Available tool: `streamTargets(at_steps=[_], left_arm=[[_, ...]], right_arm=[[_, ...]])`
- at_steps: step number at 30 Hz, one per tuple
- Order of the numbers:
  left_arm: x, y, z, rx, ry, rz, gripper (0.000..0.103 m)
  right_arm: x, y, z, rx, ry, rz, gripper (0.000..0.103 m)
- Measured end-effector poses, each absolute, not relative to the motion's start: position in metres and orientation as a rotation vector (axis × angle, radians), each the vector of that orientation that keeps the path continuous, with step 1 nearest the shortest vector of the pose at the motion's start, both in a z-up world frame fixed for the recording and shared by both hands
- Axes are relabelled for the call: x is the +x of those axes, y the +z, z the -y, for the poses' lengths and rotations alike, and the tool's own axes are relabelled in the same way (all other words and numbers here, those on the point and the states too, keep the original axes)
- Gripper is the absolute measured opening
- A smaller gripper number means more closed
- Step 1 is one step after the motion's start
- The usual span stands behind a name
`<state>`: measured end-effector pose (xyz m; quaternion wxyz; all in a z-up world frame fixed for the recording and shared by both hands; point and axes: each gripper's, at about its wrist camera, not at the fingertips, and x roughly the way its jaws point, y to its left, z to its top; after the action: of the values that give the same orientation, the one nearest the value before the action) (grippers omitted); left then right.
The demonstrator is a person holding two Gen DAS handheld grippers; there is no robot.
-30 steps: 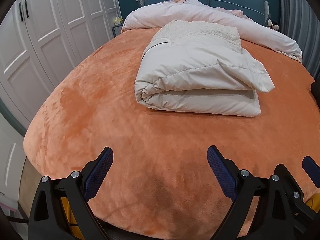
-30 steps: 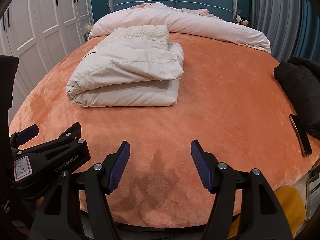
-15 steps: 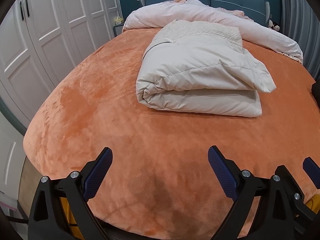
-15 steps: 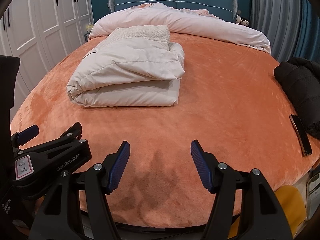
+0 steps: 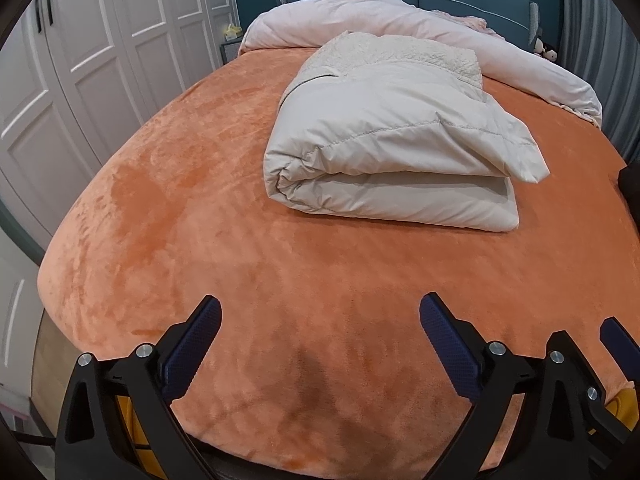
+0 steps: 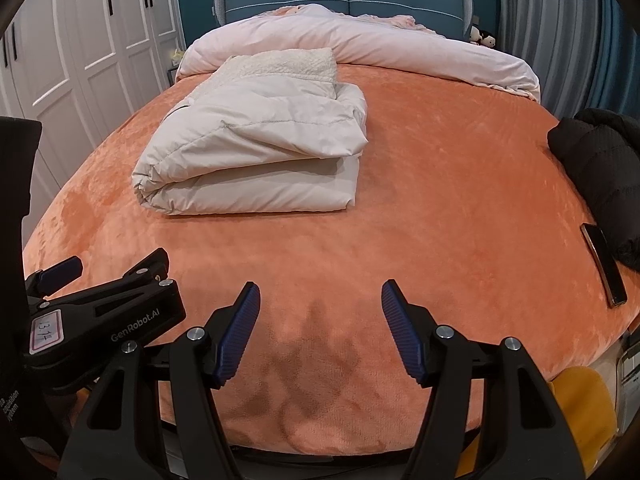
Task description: Fold large clothes
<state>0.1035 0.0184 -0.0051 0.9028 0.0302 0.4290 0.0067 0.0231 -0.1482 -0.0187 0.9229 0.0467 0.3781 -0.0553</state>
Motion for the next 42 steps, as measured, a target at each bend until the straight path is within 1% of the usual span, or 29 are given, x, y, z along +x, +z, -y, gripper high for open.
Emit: streamTargets(at_steps=[42], left_arm=[[0.1062,-0.0032,-0.014,0.082,0.028,-0.887,0.098]], right_arm=[[0.0214,-0.0186,0.1455,0.099,-0.123,-0.781,0.061]])
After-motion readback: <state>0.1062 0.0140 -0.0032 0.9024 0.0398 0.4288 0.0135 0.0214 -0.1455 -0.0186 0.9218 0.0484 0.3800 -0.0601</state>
